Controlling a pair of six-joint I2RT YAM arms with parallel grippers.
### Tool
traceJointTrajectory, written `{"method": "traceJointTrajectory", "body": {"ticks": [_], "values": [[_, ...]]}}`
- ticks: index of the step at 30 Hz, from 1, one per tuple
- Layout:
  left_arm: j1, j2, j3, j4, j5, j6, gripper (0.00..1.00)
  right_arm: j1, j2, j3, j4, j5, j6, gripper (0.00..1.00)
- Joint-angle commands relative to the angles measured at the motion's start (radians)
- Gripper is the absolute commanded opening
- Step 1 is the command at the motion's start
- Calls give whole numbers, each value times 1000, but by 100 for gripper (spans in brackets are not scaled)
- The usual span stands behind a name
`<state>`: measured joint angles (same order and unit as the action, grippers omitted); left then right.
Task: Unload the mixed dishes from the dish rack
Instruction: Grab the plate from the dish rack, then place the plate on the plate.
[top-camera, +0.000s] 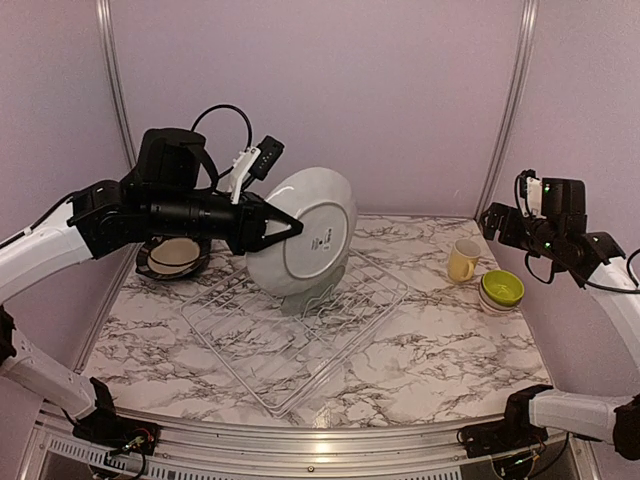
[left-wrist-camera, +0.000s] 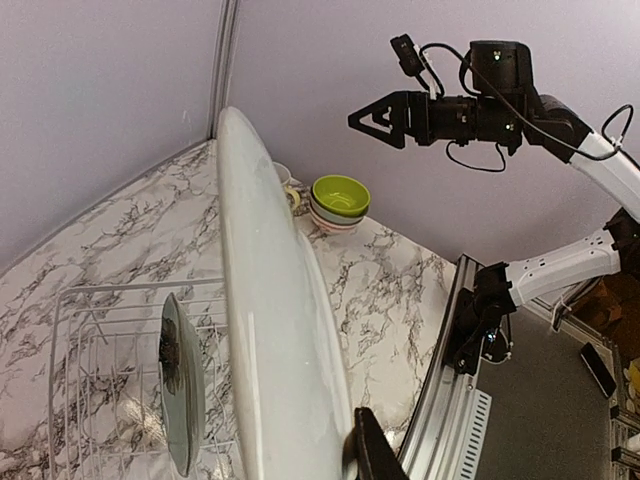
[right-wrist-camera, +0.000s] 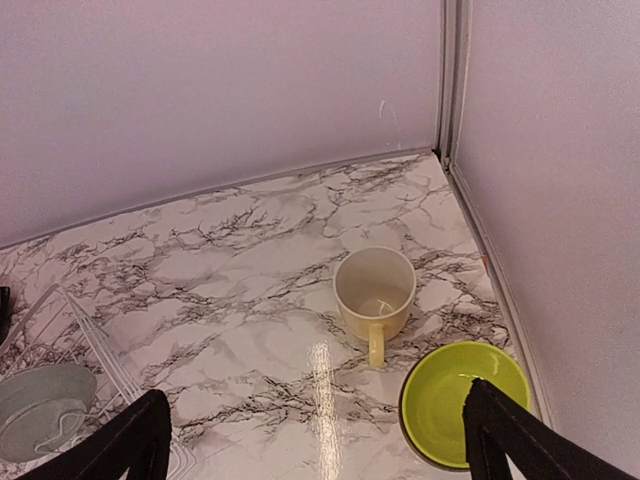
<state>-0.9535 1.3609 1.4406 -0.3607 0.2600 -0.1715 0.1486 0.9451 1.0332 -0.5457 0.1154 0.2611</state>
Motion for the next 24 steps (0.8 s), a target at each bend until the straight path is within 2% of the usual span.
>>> {"method": "traceJointTrajectory", "body": {"ticks": [1, 13, 24], "values": [[27, -136, 6, 231, -175, 46, 0, 0, -5, 18, 21, -1, 12, 99], [110, -192, -11, 67, -640, 86, 0, -1, 9, 23, 28, -14, 14, 98], [295, -114, -38, -69, -823, 179, 0, 0, -6, 23, 20, -21, 17, 99]]}}
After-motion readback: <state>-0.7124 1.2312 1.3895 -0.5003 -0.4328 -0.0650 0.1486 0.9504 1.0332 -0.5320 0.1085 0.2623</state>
